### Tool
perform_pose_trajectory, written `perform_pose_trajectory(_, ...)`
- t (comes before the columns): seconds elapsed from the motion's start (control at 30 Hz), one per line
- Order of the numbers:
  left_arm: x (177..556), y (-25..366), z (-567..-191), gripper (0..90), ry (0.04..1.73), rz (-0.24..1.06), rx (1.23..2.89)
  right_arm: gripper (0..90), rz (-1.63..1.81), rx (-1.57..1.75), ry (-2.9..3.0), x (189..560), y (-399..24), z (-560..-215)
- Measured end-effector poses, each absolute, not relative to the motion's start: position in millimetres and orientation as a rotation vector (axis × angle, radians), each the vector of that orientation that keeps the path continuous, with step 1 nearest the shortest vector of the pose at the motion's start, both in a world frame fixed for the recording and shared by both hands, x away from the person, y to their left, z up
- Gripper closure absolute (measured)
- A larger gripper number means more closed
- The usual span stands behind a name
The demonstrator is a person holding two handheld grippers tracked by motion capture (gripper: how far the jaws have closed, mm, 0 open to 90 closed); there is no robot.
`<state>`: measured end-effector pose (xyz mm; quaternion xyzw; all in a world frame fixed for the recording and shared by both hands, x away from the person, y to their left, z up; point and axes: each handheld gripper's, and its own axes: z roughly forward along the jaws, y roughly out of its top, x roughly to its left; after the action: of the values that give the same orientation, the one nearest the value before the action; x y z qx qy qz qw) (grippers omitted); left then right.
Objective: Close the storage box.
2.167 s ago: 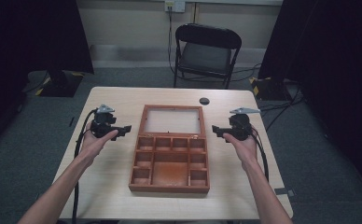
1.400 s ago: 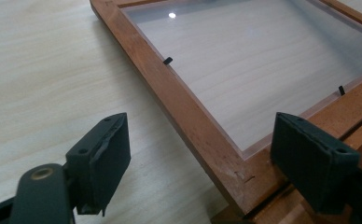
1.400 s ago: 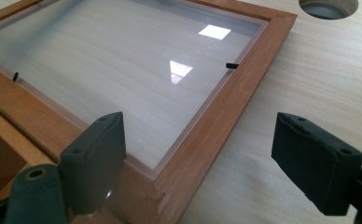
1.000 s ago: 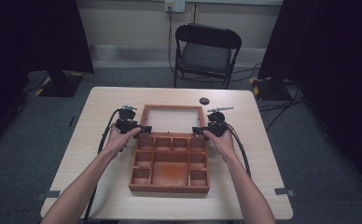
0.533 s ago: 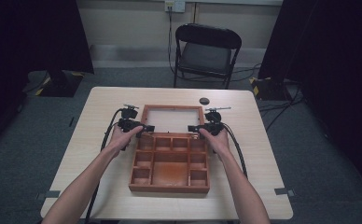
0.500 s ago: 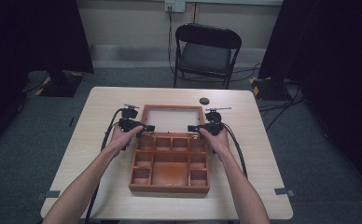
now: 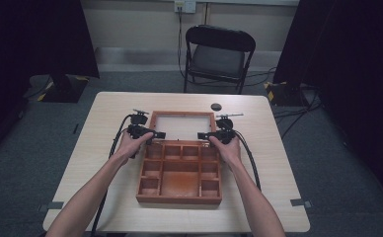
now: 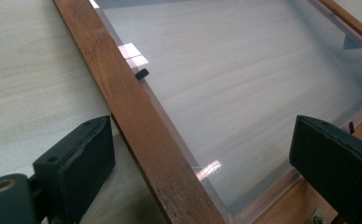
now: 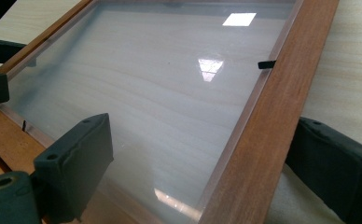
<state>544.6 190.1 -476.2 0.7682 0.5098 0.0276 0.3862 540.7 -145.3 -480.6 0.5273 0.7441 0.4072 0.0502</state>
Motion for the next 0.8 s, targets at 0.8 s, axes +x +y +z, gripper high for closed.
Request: perform_pose_trajectory(0.8,547.9,189.8,-480.7,6.5,1.302,-0.025,1.923,6.9,1.264,1.656,2.282,543.2,-143.5,-482.7)
